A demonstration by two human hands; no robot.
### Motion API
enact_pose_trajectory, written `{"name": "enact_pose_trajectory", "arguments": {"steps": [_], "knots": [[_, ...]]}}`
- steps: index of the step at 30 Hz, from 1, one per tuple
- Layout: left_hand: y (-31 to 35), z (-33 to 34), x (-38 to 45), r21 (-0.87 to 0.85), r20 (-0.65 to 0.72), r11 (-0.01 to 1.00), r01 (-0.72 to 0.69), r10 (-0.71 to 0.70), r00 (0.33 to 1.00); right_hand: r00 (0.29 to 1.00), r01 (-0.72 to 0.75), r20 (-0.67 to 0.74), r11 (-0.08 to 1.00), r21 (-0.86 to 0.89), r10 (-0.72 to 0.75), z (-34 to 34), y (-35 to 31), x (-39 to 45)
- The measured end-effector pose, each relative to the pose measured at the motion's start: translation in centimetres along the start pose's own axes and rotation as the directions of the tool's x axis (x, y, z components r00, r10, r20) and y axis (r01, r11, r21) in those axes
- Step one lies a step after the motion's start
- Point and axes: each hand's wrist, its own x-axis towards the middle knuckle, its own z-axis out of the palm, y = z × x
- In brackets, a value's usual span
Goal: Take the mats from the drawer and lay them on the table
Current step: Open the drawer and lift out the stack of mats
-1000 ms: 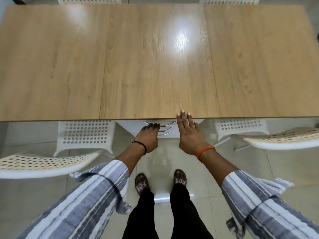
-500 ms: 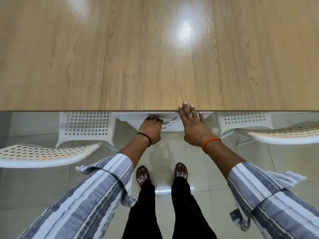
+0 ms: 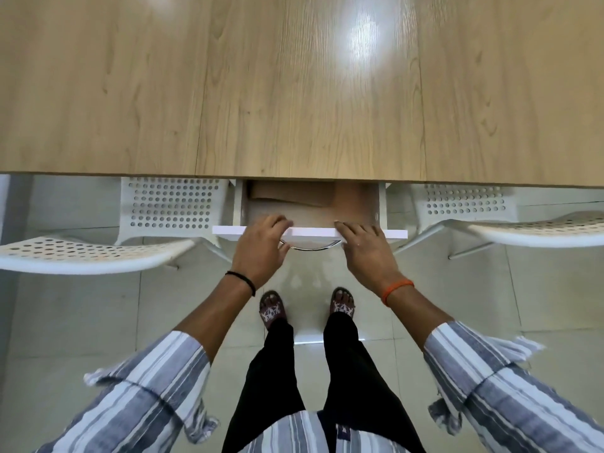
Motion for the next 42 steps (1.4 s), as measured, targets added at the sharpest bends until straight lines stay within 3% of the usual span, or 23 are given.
{"name": "enact_pose_trajectory", "arguments": {"steps": [3,7,12,24,26,27,29,31,38,42], "knots": [[-1.1,-0.8,-0.6,-0.010,0.172,0.996,0.087,-0.084,0.982,0.999,-0.046,-0.016,0.998,0.035,0.047,-0.5,-0.5,-0.5],[-1.3,-1.2,-1.9,-0.025,0.343,0.992,0.121,-0.106,0.934,0.977,-0.113,0.187,0.990,0.079,0.097,-1.2,-0.7,-1.8],[-1.0,-0.9,-4.7,-0.021,0.531,0.993,0.115,-0.087,0.843,0.900,-0.224,0.418,0.956,0.191,0.127,-1.0,-0.4,-4.3],[-1.0,0.8,-10.6,-0.012,0.748,0.989,0.147,-0.088,0.658,0.748,-0.355,0.660,0.884,0.304,0.074,1.9,-0.8,-9.3],[-1.3,0.8,-10.5,-0.013,0.732,0.974,0.228,-0.146,0.666,0.754,-0.403,0.651,0.842,0.358,0.085,2.3,-0.8,-9.2],[-1.4,0.6,-10.3,-0.033,0.678,0.954,0.297,-0.197,0.708,0.777,-0.424,0.620,0.816,0.393,0.105,2.5,-0.9,-9.0],[-1.7,0.5,-9.5,-0.144,0.502,0.866,0.478,-0.352,0.790,0.827,-0.468,0.533,0.745,0.475,0.180,2.5,-1.3,-8.1],[-1.9,0.7,-8.5,-0.270,0.322,0.770,0.578,-0.494,0.808,0.833,-0.525,0.485,0.658,0.540,0.266,2.8,-1.8,-6.8],[-0.7,3.6,-5.2,-0.286,0.367,0.603,0.745,-0.649,0.666,0.770,-0.631,0.514,0.566,0.531,0.377,4.7,-2.5,-3.1],[0.1,3.9,-3.3,-0.113,0.311,0.610,0.784,-0.728,0.611,0.738,-0.673,0.528,0.520,0.525,0.421,5.0,-2.0,-2.6]]}}
